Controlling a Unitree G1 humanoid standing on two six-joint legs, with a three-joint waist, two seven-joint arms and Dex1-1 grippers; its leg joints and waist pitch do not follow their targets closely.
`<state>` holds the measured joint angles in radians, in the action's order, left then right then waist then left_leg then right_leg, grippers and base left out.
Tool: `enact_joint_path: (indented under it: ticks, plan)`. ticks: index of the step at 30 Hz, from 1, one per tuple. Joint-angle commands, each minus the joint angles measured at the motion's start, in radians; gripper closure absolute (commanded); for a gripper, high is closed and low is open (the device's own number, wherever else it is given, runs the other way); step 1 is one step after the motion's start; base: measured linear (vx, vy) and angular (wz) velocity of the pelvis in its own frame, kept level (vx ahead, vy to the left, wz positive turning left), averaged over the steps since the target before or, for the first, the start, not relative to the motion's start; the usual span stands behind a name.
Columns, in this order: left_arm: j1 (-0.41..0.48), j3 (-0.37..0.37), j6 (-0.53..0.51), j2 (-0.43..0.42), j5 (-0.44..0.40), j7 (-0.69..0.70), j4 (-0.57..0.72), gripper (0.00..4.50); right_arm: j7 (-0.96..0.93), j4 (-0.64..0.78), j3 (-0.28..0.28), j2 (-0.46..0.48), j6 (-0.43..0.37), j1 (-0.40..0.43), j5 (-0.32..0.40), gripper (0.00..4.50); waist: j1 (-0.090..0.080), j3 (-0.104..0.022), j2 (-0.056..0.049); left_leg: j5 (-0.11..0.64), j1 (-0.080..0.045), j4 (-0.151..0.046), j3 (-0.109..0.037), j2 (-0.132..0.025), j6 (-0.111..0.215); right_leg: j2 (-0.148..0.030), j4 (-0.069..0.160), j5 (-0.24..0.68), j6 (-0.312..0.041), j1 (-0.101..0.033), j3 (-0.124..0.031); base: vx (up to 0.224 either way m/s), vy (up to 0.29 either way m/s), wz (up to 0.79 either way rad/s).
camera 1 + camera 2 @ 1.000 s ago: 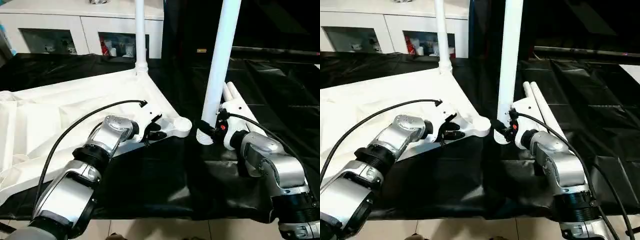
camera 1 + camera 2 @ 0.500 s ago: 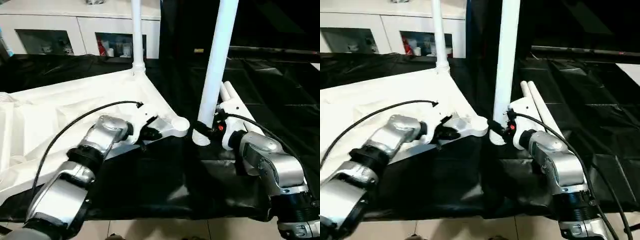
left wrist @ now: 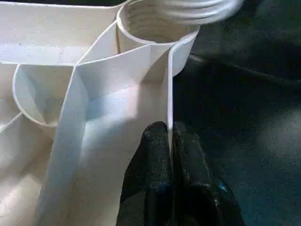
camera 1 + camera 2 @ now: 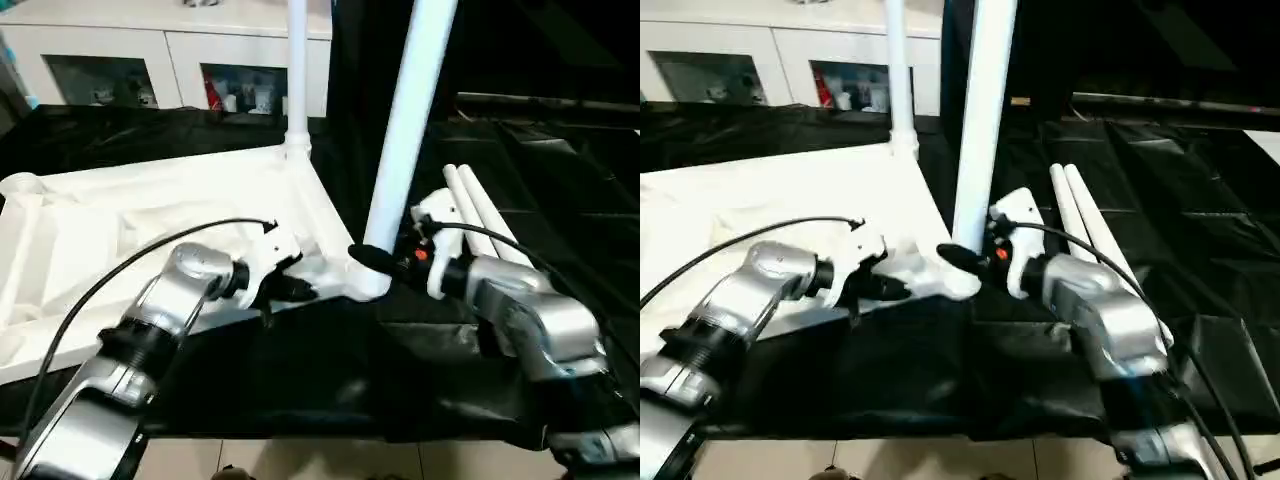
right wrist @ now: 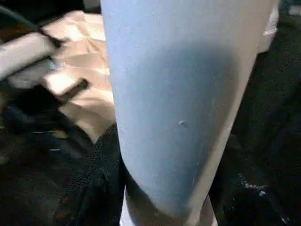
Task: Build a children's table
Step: Insert table leg to table base
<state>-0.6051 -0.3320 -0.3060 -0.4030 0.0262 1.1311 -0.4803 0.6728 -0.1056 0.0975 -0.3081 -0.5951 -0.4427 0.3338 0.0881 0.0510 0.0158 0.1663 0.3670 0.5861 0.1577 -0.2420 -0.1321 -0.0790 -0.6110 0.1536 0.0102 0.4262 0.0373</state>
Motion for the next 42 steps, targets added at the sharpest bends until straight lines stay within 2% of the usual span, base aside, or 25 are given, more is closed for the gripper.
enact_joint_path:
  ticks: [1,4,5,6,9,16,21,23,27,30,33,35,36,37,38,40,42]
  plan:
    - [0.008,-0.006,-0.013,0.007,0.047,0.039,0.055,4.5,-0.006,-0.014,0.001,-0.003,0.017,-0.021,-0.009,2.6,-0.005,-0.069,0.001,0.232,-0.006,-0.068,0.028,0.028,-0.016,-0.025,0.07,0.269,-0.169,-0.057,-0.021,0.0,0.0,0.0]
    - [0.026,-0.003,-0.021,0.0,0.051,0.04,0.089,4.5,0.004,-0.022,0.011,-0.014,0.005,-0.026,-0.01,2.6,-0.006,-0.069,0.0,0.22,-0.004,-0.069,0.026,0.028,-0.015,-0.024,0.066,0.242,-0.171,-0.06,-0.02,0.0,0.0,0.0]
    - [0.03,0.0,-0.024,0.0,0.052,0.036,0.097,4.5,0.008,-0.033,0.015,-0.019,0.006,-0.027,-0.017,2.6,-0.005,-0.069,0.009,0.216,-0.005,-0.068,0.028,0.028,-0.01,-0.024,0.065,0.248,-0.17,-0.06,-0.02,0.0,0.0,0.0]
    - [0.03,0.003,-0.021,0.001,0.051,0.033,0.097,4.5,0.009,-0.041,0.01,-0.016,0.004,-0.027,-0.014,2.6,-0.005,-0.069,0.006,0.214,-0.005,-0.067,0.028,0.028,-0.008,-0.025,0.066,0.252,-0.168,-0.059,-0.02,0.0,0.0,0.0]
    - [0.034,0.011,-0.026,0.004,0.05,0.028,0.106,4.5,0.017,-0.071,-0.003,0.001,0.007,-0.031,-0.005,2.6,-0.005,-0.069,0.007,0.214,-0.004,-0.067,0.029,0.029,-0.007,-0.025,0.068,0.258,-0.163,-0.058,-0.021,0.0,0.0,0.0]
    - [0.038,0.017,-0.039,0.007,0.046,0.018,0.114,4.5,0.04,-0.113,-0.014,0.028,-0.023,-0.034,0.037,2.6,-0.006,-0.069,0.0,0.218,-0.005,-0.068,0.028,0.029,-0.01,-0.023,0.066,0.239,-0.175,-0.059,-0.02,0.0,0.0,0.0]
    - [0.034,0.018,-0.04,0.01,0.042,0.012,0.108,4.5,0.05,-0.116,-0.007,0.029,-0.034,-0.031,0.034,2.6,-0.005,-0.07,0.002,0.211,-0.005,-0.067,0.028,0.029,-0.008,-0.024,0.065,0.236,-0.174,-0.059,-0.02,0.0,0.0,0.0]
    - [0.03,0.017,-0.037,0.01,0.034,0.006,0.103,4.5,0.031,-0.151,-0.025,0.045,0.004,-0.035,0.026,2.6,-0.005,-0.07,0.002,0.213,-0.004,-0.067,0.028,0.03,-0.01,-0.024,0.066,0.238,-0.175,-0.059,-0.02,0.0,0.0,0.0]
    - [0.033,0.022,-0.043,0.011,0.038,0.004,0.108,4.5,0.027,-0.168,-0.045,0.056,0.017,-0.027,0.042,2.6,-0.006,-0.069,0.002,0.229,-0.006,-0.067,0.028,0.03,-0.01,-0.024,0.068,0.257,-0.174,-0.058,-0.019,0.0,0.0,0.0]
    - [0.027,0.028,-0.04,0.012,0.035,-0.008,0.101,4.5,0.022,-0.178,-0.094,0.079,0.037,0.016,0.077,2.6,-0.004,-0.07,-0.002,0.236,-0.006,-0.068,0.027,0.029,-0.011,-0.026,0.069,0.263,-0.173,-0.058,-0.019,0.0,0.0,0.0]
    - [0.024,0.03,-0.039,0.013,0.035,-0.011,0.096,4.5,0.019,-0.187,-0.108,0.091,0.051,0.042,0.086,2.6,-0.004,-0.071,0.0,0.232,-0.005,-0.068,0.027,0.03,-0.009,-0.025,0.069,0.254,-0.174,-0.059,-0.018,0.0,0.0,0.0]
    - [0.02,0.032,-0.037,0.013,0.033,-0.014,0.092,4.5,0.016,-0.194,-0.114,0.104,0.076,0.069,0.087,2.6,-0.003,-0.071,-0.007,0.233,-0.006,-0.068,0.027,0.029,-0.01,-0.025,0.069,0.246,-0.178,-0.057,-0.018,0.0,0.0,0.0]
    - [0.019,0.033,-0.037,0.013,0.033,-0.016,0.091,4.5,0.015,-0.196,-0.116,0.107,0.082,0.072,0.087,2.6,-0.004,-0.07,-0.006,0.236,-0.005,-0.068,0.027,0.03,-0.009,-0.024,0.07,0.248,-0.178,-0.057,-0.018,0.0,0.0,0.0]
    - [0.014,0.036,-0.033,0.014,0.031,-0.025,0.085,4.5,0.008,-0.211,-0.123,0.122,0.123,0.093,0.079,2.6,-0.002,-0.07,-0.013,0.248,-0.006,-0.069,0.026,0.029,-0.011,-0.026,0.07,0.255,-0.179,-0.057,-0.018,0.0,0.0,0.0]
    - [0.011,0.037,-0.031,0.015,0.03,-0.029,0.081,4.5,0.002,-0.22,-0.124,0.131,0.155,0.106,0.071,2.6,-0.003,-0.069,-0.01,0.261,-0.006,-0.07,0.026,0.03,-0.012,-0.025,0.072,0.266,-0.178,-0.055,-0.017,0.0,0.0,0.0]
    - [0.007,0.038,-0.028,0.016,0.028,-0.032,0.075,4.5,-0.007,-0.231,-0.12,0.142,0.209,0.127,0.051,2.6,-0.004,-0.066,-0.014,0.298,-0.008,-0.073,0.024,0.031,-0.013,-0.025,0.079,0.326,-0.166,-0.054,-0.016,0.0,0.0,0.0]
    - [0.004,0.037,-0.026,0.017,0.027,-0.034,0.072,4.5,-0.01,-0.233,-0.113,0.143,0.237,0.136,0.035,2.6,-0.005,-0.066,-0.013,0.31,-0.01,-0.073,0.024,0.031,-0.014,-0.025,0.082,0.35,-0.159,-0.052,-0.016,0.0,0.0,0.0]
